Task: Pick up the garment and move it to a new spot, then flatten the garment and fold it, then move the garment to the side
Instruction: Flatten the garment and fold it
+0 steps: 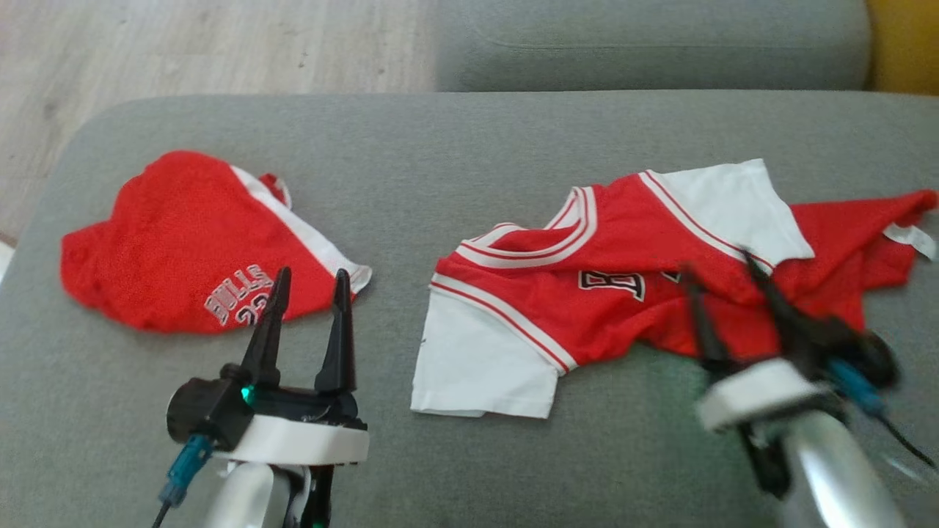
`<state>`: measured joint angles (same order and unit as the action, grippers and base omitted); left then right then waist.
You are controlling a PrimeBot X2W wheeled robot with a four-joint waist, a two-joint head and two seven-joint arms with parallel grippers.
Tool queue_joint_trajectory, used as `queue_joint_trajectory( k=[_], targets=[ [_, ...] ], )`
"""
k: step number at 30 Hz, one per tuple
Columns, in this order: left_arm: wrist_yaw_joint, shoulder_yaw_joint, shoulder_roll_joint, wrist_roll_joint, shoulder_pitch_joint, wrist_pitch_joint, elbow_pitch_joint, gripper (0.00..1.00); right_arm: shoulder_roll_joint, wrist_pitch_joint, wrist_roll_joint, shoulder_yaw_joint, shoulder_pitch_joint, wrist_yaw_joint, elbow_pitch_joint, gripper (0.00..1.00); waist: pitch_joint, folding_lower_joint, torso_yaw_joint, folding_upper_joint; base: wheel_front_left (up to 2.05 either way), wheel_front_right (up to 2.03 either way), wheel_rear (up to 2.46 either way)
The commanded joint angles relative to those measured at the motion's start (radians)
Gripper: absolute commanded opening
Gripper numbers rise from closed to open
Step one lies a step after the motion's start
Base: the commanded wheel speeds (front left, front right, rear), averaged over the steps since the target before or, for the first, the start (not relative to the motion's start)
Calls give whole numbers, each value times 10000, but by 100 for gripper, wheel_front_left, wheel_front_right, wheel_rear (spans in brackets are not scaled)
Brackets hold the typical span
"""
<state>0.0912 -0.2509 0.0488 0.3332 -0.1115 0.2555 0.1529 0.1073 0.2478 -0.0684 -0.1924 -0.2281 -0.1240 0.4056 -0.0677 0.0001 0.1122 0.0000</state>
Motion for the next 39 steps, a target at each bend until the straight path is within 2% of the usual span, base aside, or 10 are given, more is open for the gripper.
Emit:
queue_joint_trajectory(
  k=[1,3,8,18,21,25,30,39],
  targets=[
    [-32,431,14,-80,-251,63,-387,100,-183,122,174,358,344,-67,-521,100,30,-1,-183,0,0,0,0],
    [-2,448,14,-45,-100,63,-313,100,-428,133,457,1750,1138,-67,-1246,100,185,-1,-405,0,0,0,0],
    [9,417,14,4,56,63,-283,100,-559,136,509,2842,2223,-67,-1969,100,353,-1,-639,0,0,0,0],
    [87,-233,14,174,282,63,63,100,-568,138,38,2693,2481,-67,-1983,100,448,-1,-670,0,0,0,0],
    [100,-972,14,-221,376,-230,1186,100,-569,138,0,2720,2479,-67,-1934,100,547,-1,-623,0,0,0,0],
    [151,-1652,14,-87,247,-938,1970,100,-569,138,12,2674,2538,-67,-1753,100,642,-1,-605,0,0,0,0],
    [-314,-1794,14,71,84,-1727,2653,100,-570,139,-55,2597,2497,-67,-1661,100,665,-1,-735,0,0,0,0],
    [-1026,-1574,23,128,-284,-2241,3309,100,-570,139,-119,2477,2414,-67,-1646,100,462,-1,-1059,0,0,0,0]
  ],
)
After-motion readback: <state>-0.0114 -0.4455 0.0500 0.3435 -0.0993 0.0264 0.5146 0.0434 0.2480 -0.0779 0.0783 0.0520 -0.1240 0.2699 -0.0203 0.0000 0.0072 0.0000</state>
